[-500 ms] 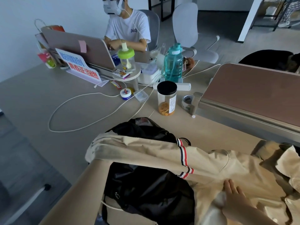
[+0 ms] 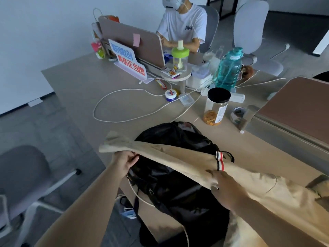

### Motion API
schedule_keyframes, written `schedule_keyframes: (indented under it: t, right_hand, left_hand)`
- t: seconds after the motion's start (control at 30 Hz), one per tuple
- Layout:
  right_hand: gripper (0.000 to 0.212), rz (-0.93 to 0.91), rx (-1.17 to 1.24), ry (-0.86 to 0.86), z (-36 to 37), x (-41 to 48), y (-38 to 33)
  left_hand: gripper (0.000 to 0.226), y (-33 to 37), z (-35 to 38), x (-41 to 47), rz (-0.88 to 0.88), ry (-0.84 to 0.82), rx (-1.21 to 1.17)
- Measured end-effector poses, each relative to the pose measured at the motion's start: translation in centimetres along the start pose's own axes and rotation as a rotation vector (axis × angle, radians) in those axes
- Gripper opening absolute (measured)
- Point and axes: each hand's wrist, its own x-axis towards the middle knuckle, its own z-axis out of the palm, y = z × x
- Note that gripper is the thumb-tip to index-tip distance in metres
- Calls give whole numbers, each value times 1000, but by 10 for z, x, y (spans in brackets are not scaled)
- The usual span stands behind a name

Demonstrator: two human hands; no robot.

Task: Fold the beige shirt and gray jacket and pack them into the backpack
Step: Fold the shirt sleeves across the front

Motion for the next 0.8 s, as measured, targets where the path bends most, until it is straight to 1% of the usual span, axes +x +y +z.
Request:
schedule_keyframes:
  t: [0.07,0.1,0.13,0.17,0.2,0.27,0.3,0.33,0.4,0.43,0.47,0.5,0.53,0.57,0.6,0.67,0.7,0.73,0.77,0.8]
  right_hand:
    - [56,-102,-37,-57,5,8,-22]
    - [57,-134,-73,-66,8,11,-28]
    - [56,-154,-113,-83,11,13,-34]
    - [55,-183,-167,-104,16,14,-37]
    - [54,-210,-227,-130,21,15,-37]
    - [55,-256,-337,-184,32,16,-35]
    - [56,-288,-385,-213,34,13,-35]
    - [56,-317,-414,-239,37,11,-34]
    - [53,-342,-388,-256,41,6,-30]
    - [50,-313,-295,-228,42,5,-28]
    - [45,-249,-140,-162,41,7,-27]
    - [38,-177,24,-59,40,10,-25]
    - [31,-100,148,55,36,16,-23]
    - [31,-32,205,145,31,24,-20]
    - [41,25,203,184,26,33,-16]
    - [63,106,172,145,15,50,-11]
    - [67,141,136,117,12,61,-9]
    - [65,159,92,86,12,72,-7]
    - [55,161,54,46,14,83,-5]
    - [36,155,20,-7,16,90,-6]
  left_hand:
    - [33,12,-24,-2,19,-143,-271]
    - [45,18,-35,-1,27,-195,-351]
    - [64,23,-44,2,4,-256,-351]
    - [73,26,-49,4,-22,-286,-287]
    - [75,28,-49,7,-34,-290,-196]
    - [75,27,-43,15,-60,-170,-17]
    - [73,27,-39,16,-79,-97,11]
    - [68,24,-37,22,-102,-20,-13]
    - [50,18,-33,28,-94,82,-8]
    - [37,17,-30,30,-54,74,-1]
    - [25,18,-27,30,13,15,-18]
    - [18,22,-25,25,93,-82,-59]
    - [17,26,-24,19,168,-167,-100]
    - [18,31,-25,15,208,-205,-121]
    - [18,34,-28,14,221,-204,-108]
    - [13,34,-39,17,188,-108,-50]
    - [12,32,-44,18,153,-65,-38]
    - [12,29,-49,21,118,-32,-34]
    - [13,26,-52,22,86,-13,-28]
    - [13,25,-54,22,69,-14,-6]
